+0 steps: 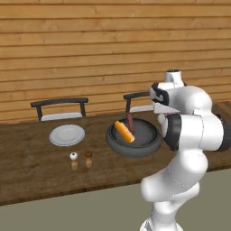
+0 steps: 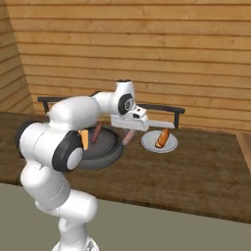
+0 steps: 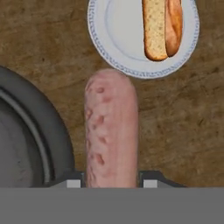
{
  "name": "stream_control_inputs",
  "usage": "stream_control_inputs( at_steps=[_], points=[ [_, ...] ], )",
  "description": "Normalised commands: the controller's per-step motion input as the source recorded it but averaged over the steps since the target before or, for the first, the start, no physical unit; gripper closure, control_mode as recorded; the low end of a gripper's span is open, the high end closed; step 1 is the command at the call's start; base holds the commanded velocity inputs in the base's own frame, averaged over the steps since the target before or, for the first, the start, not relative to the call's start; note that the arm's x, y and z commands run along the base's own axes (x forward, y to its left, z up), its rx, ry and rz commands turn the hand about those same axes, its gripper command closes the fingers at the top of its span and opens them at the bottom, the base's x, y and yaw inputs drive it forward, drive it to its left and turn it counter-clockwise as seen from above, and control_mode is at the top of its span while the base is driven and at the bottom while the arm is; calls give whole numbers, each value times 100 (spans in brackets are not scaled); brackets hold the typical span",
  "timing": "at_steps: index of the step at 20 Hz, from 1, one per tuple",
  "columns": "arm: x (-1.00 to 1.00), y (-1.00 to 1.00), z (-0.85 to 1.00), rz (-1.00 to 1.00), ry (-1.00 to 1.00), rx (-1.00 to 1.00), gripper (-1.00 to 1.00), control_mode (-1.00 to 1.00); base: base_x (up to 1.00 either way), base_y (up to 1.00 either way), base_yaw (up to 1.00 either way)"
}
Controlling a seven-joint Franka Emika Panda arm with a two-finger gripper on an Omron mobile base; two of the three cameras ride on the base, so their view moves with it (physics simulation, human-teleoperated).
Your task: Place one bun and one sausage from the bowl on each plate.
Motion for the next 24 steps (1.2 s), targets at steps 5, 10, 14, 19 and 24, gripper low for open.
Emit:
stream_control_inputs(
  at_steps=[5, 10, 14, 19, 24],
  points=[
    [47, -54, -11, 18, 7, 15, 100, -100, 0, 0, 0],
    [63, -1, -18, 8, -7, 3, 100, -100, 0, 0, 0],
    [53, -29, -39, 0, -1, 1, 100, -100, 0, 0, 0],
    [58, -5, -36, -6, 5, 0, 100, -100, 0, 0, 0],
    [52, -29, -34, -9, 12, 0, 100, -100, 0, 0, 0]
  ],
)
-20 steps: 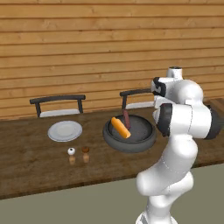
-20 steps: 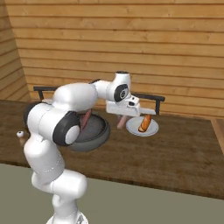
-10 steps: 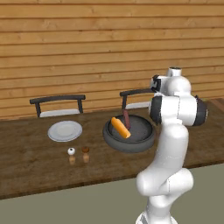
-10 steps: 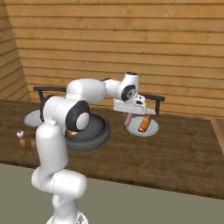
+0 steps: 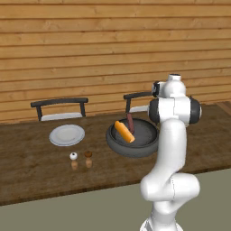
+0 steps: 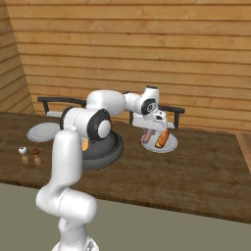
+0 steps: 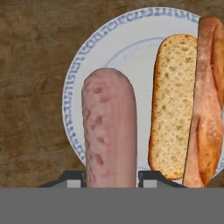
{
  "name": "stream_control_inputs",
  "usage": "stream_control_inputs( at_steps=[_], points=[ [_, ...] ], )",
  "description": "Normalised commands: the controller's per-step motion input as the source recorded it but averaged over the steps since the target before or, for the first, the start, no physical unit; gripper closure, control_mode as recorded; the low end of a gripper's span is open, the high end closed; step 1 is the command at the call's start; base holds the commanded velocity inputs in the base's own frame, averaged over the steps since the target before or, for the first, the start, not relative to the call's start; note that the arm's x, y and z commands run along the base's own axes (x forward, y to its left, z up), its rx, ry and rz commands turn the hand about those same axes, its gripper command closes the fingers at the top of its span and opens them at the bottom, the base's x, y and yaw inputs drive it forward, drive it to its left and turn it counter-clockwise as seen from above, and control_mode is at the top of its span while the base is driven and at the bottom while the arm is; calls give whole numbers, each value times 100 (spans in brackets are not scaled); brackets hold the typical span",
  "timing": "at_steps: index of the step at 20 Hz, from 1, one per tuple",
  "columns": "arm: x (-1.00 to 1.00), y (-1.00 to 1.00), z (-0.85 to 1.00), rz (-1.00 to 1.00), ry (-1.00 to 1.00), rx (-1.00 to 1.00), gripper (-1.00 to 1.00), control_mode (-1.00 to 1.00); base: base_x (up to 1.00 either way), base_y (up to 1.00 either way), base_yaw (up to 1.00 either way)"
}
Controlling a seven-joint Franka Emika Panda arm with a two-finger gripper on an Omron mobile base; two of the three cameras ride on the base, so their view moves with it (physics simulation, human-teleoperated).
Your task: Place one bun and one sausage from the bowl on each plate.
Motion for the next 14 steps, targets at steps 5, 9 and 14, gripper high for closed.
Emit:
stream_control_inputs(
  at_steps=[5, 9, 14],
  points=[
    [24, -30, -30, -3, 8, 1, 100, -100, 0, 0, 0],
    [9, -9, -22, 0, 0, 2, 100, -100, 0, 0, 0],
    [0, -9, -26, 0, 0, 1, -100, -100, 0, 0, 0]
  ],
)
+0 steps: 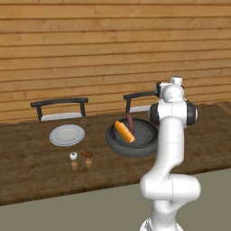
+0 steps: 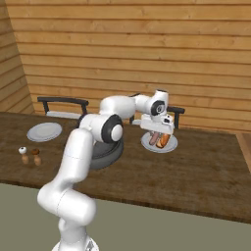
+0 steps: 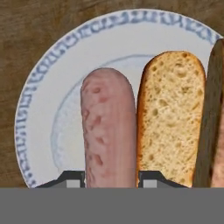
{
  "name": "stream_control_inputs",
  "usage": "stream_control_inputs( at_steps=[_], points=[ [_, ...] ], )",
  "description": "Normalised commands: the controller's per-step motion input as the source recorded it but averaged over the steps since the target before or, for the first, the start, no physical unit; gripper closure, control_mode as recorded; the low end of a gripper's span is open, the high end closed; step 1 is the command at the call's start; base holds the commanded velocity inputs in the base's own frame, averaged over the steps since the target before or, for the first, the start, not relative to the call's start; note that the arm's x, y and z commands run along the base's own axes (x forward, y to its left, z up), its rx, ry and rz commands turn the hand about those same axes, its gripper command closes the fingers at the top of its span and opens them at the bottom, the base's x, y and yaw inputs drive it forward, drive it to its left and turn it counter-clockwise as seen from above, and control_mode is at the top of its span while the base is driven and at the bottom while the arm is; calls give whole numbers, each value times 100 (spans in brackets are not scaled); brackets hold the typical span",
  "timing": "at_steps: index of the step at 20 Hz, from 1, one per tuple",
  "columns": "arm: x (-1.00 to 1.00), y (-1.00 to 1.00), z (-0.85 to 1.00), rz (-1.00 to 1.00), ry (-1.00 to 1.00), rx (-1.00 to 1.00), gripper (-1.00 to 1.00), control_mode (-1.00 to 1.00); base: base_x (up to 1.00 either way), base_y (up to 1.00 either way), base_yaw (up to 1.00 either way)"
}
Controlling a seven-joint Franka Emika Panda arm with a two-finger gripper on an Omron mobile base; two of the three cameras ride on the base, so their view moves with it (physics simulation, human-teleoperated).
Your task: Place one bun and one sausage from the bowl on each plate.
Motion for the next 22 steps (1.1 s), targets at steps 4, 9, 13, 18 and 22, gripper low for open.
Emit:
stream_control_inputs(
  at_steps=[4, 9, 13, 18, 22],
  points=[
    [-1, 0, -6, 0, 0, 0, -100, -100, 0, 0, 0],
    [0, 0, 1, 0, 0, 0, -100, -100, 0, 0, 0],
    [-22, 20, 30, 0, 0, 0, -100, -100, 0, 0, 0],
    [-56, 59, 57, 0, 0, -3, -100, -100, 0, 0, 0],
    [-92, 75, 62, 0, -5, 0, -100, -100, 0, 0, 0]
  ],
)
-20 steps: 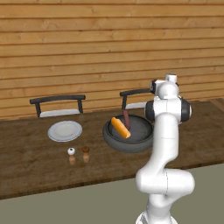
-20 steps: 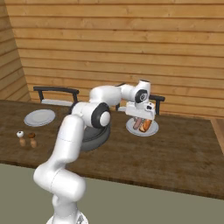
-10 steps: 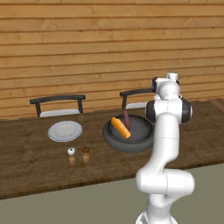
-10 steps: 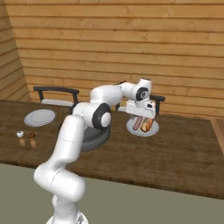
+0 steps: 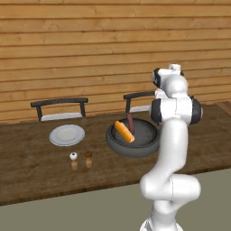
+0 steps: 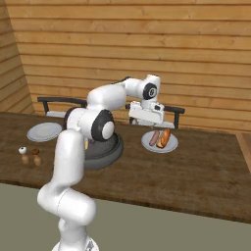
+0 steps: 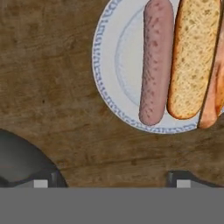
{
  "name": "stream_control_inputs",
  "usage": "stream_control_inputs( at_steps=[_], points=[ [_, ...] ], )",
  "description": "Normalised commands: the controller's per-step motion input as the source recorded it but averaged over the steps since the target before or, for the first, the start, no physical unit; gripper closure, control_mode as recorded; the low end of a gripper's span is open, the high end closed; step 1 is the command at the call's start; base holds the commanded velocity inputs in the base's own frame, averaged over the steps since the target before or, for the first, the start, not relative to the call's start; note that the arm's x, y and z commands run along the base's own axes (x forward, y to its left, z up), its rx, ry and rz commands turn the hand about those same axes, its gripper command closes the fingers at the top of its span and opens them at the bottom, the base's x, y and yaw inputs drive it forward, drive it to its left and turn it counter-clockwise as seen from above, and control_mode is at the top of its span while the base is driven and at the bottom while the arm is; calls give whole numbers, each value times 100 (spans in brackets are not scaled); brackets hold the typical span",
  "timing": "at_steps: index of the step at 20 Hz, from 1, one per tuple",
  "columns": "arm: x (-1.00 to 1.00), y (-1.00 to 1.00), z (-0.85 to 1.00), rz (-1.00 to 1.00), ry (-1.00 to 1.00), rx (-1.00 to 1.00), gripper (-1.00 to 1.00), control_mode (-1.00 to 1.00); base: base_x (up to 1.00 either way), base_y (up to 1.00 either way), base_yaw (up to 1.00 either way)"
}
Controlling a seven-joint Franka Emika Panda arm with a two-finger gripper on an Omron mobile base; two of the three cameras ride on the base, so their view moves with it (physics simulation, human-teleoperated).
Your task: Place one bun and one sausage from the bowl on each plate.
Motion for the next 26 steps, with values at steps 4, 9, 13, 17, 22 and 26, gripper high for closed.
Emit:
stream_control_inputs(
  at_steps=[4, 9, 13, 17, 22, 26],
  points=[
    [-100, 64, 52, 0, -15, 0, -100, -100, 0, 0, 0],
    [-100, 74, 66, 2, -14, 5, -100, -100, 0, 0, 0],
    [-92, 100, 44, 14, -9, 1, -100, -100, 0, 0, 0],
    [-96, 100, 43, 21, -26, 0, -100, -100, 0, 0, 0],
    [-68, 100, 41, 19, -19, -2, -100, -100, 0, 0, 0],
    [-41, 99, 4, 21, -9, -8, -100, -100, 0, 0, 0]
  ],
)
